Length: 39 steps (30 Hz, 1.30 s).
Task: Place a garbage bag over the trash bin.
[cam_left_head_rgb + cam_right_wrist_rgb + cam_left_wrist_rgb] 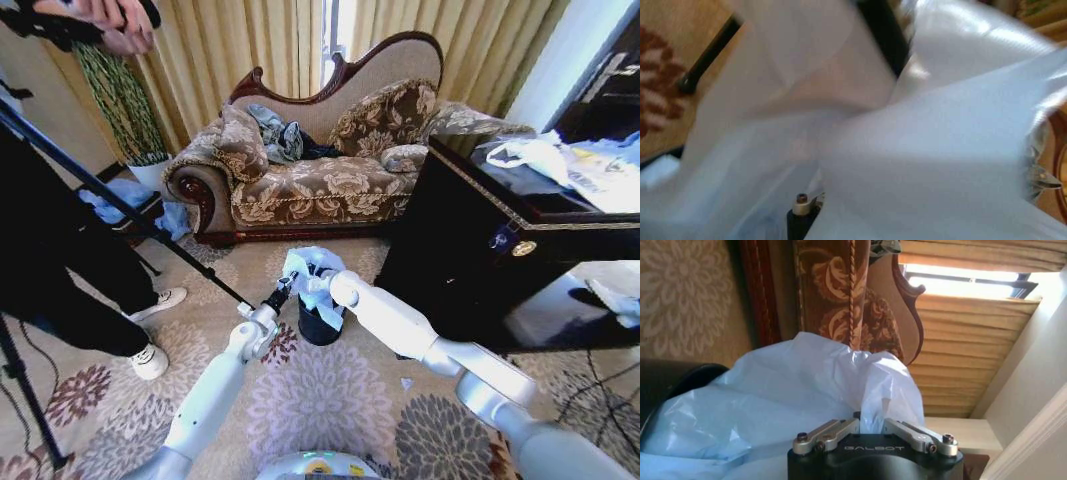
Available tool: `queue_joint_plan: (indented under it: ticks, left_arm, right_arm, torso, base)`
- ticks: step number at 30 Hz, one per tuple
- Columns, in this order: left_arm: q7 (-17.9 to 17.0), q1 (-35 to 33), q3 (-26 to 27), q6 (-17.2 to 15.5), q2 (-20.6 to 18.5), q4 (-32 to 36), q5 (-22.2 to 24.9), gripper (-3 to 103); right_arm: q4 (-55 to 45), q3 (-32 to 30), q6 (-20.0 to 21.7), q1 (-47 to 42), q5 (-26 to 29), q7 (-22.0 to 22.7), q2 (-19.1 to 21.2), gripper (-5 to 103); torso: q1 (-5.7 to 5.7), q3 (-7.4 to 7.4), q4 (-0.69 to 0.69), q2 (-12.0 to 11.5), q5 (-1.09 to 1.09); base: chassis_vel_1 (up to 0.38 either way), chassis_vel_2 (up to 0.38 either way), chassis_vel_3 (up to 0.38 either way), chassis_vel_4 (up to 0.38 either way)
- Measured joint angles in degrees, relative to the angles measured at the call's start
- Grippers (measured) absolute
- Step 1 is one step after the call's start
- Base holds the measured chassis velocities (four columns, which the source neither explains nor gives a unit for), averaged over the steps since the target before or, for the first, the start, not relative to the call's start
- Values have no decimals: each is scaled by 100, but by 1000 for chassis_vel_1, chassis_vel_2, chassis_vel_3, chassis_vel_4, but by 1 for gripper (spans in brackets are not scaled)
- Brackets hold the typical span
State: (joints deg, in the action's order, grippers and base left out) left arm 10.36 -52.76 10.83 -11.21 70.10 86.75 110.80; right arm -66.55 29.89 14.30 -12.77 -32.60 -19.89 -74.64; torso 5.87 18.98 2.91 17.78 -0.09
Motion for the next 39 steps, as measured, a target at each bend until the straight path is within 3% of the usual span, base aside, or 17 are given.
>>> queue_joint_plan:
  ticks: [9,17,33,39]
  left_arm:
    - [-20,-132,4,-2,109,184,57,0]
    - [14,-197,29,1,124,173,151,0]
    - [161,-51,18,14,220,-315,239,0]
    - [164,97,-1,26,282,-631,196,0]
  right_arm:
    - [139,129,-154,192,-557,-520,102,0]
    - [102,452,-219,298,-729,-815,285,0]
    - [551,675,-631,293,-1618,-1102,178,0]
    - [661,792,-732,340,-1721,-1144,184,0]
  torso:
    - [0,0,0,0,-1]
    - [0,0,1,0,0]
    - [0,0,-1,0,0]
    - [0,0,1,0,-1]
  base:
    - [0,0,0,0]
    - [0,0,0,0]
    - [0,0,0,0]
    - [0,0,0,0]
